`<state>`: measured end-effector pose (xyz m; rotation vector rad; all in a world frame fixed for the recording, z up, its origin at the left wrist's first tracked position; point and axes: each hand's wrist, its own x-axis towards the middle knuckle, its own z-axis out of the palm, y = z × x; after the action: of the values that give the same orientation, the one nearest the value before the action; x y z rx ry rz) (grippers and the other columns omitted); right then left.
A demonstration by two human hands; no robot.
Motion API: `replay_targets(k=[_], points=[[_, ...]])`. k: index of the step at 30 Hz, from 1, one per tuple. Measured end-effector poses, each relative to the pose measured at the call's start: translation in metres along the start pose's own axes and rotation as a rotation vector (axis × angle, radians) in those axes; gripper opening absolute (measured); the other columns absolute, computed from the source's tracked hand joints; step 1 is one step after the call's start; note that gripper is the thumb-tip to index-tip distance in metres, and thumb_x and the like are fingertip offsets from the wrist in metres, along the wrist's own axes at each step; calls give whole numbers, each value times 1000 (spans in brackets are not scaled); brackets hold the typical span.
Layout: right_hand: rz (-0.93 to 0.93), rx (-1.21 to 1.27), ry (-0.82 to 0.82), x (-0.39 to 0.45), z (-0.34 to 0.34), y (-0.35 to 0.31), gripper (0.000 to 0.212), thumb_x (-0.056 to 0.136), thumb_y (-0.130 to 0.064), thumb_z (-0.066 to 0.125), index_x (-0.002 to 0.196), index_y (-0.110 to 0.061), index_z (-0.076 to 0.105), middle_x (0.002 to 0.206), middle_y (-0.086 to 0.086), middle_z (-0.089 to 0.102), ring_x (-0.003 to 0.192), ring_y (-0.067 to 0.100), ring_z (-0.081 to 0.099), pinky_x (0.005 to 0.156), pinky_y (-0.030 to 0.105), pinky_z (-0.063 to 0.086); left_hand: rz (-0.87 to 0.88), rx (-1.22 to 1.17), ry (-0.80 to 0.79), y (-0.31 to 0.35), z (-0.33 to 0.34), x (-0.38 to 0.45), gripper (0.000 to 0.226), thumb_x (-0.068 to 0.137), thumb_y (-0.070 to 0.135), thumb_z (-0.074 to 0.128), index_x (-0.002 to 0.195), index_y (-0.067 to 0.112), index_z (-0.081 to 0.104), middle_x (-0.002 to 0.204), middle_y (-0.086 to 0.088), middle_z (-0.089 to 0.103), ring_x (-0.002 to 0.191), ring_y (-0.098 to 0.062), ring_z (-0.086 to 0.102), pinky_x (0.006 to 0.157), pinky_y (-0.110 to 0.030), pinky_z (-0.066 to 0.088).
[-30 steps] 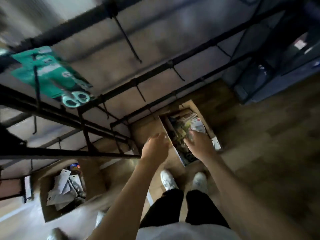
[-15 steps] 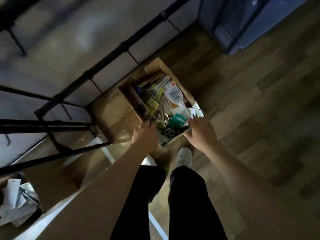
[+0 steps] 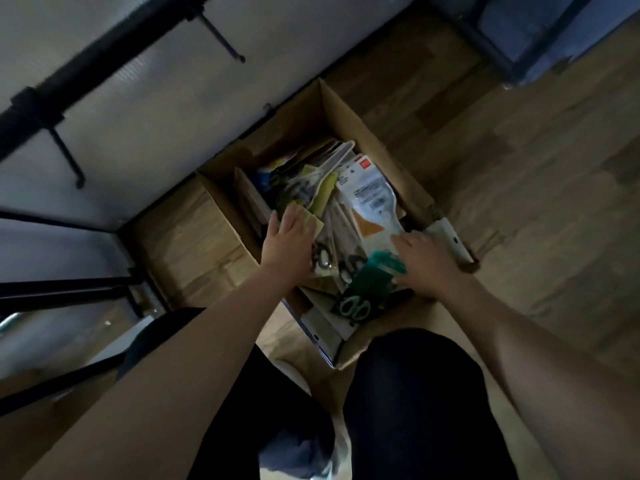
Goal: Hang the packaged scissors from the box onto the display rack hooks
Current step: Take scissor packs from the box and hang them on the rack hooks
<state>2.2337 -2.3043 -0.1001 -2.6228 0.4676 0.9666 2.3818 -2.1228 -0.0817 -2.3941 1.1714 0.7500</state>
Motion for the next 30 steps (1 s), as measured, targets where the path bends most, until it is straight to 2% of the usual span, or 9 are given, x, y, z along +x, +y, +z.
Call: replay_targets(k=[4, 9, 12, 15, 18, 21, 26, 28, 30], points=[[-40, -47, 33, 32, 15, 3, 83, 82, -38, 68, 147, -18, 20, 152, 4, 19, 140, 25, 17, 109, 45, 26, 15, 15, 8, -19, 7, 43, 66, 97, 23, 44, 150, 15, 6, 159, -7, 3, 145, -27, -10, 117, -49, 2], [-51, -94, 34, 39, 35, 10, 71, 80, -43, 66, 138, -18, 33, 144, 6, 25, 135, 26, 21, 107, 44, 23, 204, 151, -57, -22, 10, 70, 72, 94, 14, 48, 151, 19, 4, 159, -5, 0, 145, -24, -11, 117, -49, 1], [-45, -126, 31, 39, 45, 13, 68, 80, -46, 65, 136, -19, 37, 145, 8, 23, 136, 28, 20, 108, 43, 22, 282, 266, -62, -15, 9, 71, 60, 93, 10, 48, 147, 17, 22, 155, -6, 20, 145, -25, 6, 117, -51, 4], [-36, -145, 42, 38, 45, 11, 58, 84, -45, 60, 132, -18, 44, 139, 7, 31, 133, 27, 25, 106, 43, 23, 318, 362, -20, -10, 6, 69, 45, 91, 10, 50, 135, 17, 42, 133, -2, 52, 131, -24, 38, 116, -49, 7], [-56, -127, -19, 36, 40, 6, 40, 91, -38, 52, 126, -18, 50, 126, 7, 48, 121, 27, 42, 99, 40, 35, 363, 493, 22, -13, 1, 64, 28, 88, 10, 52, 114, 20, 58, 108, 4, 65, 112, -22, 55, 115, -47, 9], [-24, 83, -94, 23, 31, -2, 31, 94, -27, 47, 124, -17, 50, 118, 14, 56, 104, 31, 54, 85, 36, 46, 411, 563, 76, -19, -3, 43, 28, 83, 2, 51, 97, 21, 67, 93, 7, 68, 98, -21, 61, 115, -46, 9], [-129, 105, 1, -41, -9, -30, 30, 95, -14, 42, 124, -15, 49, 114, 11, 56, 101, 26, 56, 75, 29, 43, 431, 459, 97, -6, -47, -15, 28, 85, 5, 48, 107, 19, 61, 100, 5, 67, 102, -21, 62, 116, -47, 4], [-160, 91, 91, -73, -34, -36, 34, 93, -11, 40, 124, -16, 50, 109, 11, 61, 94, 26, 61, 72, 30, 47, 436, 393, 168, -1, -66, -41, 28, 81, 4, 50, 100, 19, 62, 93, 6, 66, 94, -21, 64, 115, -46, 11], [-134, 111, 100, -104, -63, -38, 37, 91, -11, 37, 125, -17, 49, 107, 12, 63, 93, 28, 62, 75, 36, 51, 423, 356, 299, 2, -90, -69, 25, 62, 2, 59, 78, 20, 66, 67, 7, 63, 67, -19, 65, 108, -44, 33]])
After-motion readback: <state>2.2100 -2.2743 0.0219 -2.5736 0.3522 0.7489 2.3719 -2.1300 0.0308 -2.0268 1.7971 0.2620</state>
